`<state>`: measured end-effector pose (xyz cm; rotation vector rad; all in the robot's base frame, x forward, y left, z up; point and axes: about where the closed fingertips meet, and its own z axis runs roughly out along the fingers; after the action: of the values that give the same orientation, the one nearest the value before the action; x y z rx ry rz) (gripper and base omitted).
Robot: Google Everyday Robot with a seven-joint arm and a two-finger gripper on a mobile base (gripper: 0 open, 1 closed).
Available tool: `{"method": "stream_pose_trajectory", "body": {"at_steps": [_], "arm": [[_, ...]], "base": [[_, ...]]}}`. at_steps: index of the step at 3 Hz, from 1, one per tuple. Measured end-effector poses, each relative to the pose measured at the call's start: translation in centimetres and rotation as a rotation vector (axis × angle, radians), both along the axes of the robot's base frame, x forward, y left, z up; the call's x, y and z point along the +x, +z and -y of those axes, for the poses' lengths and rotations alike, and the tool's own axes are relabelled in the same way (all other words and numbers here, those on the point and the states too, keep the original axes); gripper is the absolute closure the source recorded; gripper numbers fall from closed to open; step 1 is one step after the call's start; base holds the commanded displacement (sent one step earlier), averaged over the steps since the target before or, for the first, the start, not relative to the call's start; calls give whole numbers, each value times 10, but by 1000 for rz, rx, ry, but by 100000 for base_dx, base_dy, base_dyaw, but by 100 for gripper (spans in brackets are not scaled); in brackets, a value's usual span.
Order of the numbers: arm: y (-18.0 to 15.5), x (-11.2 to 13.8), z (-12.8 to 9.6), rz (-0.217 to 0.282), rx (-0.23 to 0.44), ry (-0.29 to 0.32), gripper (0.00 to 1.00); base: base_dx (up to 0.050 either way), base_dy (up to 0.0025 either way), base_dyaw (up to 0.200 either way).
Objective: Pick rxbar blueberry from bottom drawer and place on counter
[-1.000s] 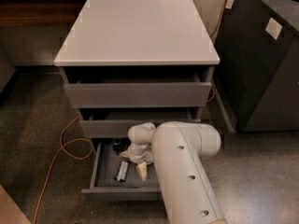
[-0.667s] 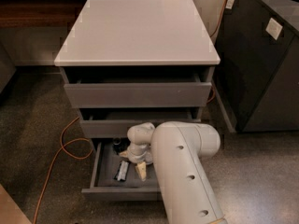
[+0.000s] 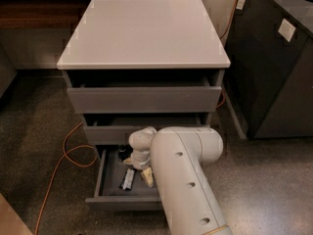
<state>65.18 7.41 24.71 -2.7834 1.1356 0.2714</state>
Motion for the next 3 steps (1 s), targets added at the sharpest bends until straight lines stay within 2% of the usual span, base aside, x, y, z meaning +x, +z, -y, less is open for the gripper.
{"method": "stream_pose_trajectory", "body": {"at_steps": [2,3], "arm": [[-7,9,-22,80,-75,146,0],[-15,18,-28,125,-76,202,0]], "base": [[0,0,0],[0,0,0]]}}
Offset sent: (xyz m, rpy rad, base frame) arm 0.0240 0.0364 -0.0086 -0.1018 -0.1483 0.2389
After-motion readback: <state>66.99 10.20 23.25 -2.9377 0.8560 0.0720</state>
